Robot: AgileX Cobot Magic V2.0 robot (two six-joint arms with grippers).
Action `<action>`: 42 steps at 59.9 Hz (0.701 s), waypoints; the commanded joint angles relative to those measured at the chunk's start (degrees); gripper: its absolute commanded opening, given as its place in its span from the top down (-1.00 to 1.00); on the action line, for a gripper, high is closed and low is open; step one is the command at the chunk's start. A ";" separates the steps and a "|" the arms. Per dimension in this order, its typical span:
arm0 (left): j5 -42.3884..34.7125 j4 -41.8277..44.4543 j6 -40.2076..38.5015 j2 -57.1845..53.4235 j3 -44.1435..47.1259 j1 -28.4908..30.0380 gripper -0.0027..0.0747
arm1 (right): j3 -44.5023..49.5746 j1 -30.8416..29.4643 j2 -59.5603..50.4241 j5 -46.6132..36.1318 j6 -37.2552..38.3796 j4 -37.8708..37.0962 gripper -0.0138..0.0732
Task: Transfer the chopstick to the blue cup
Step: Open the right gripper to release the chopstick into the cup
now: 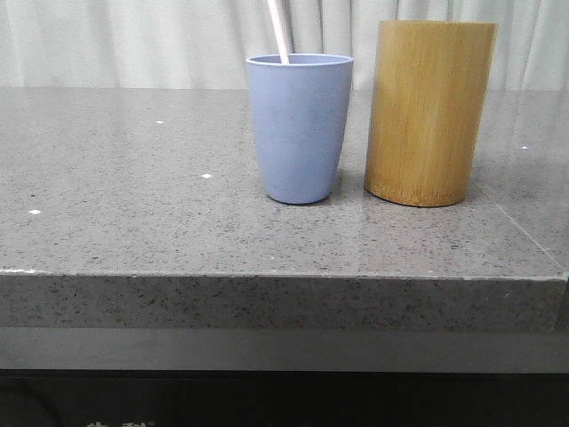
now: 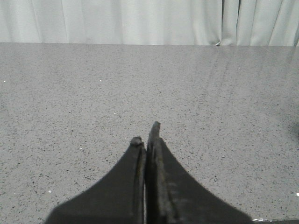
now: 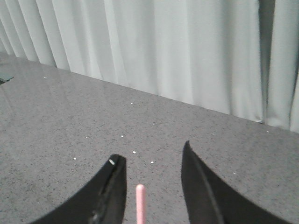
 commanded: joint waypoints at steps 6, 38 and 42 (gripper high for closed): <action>-4.89 -0.65 -0.54 0.68 -1.40 0.08 0.98 | -2.18 -6.38 -5.88 8.45 -0.24 -0.05 -0.07; -4.89 -0.65 -0.54 0.68 -1.40 0.08 0.98 | 7.08 -19.61 -18.38 22.02 -0.24 -2.10 0.84; -4.89 -0.65 -0.54 0.68 -1.40 0.08 0.98 | 11.55 -19.61 -21.76 19.15 -0.24 -2.18 0.84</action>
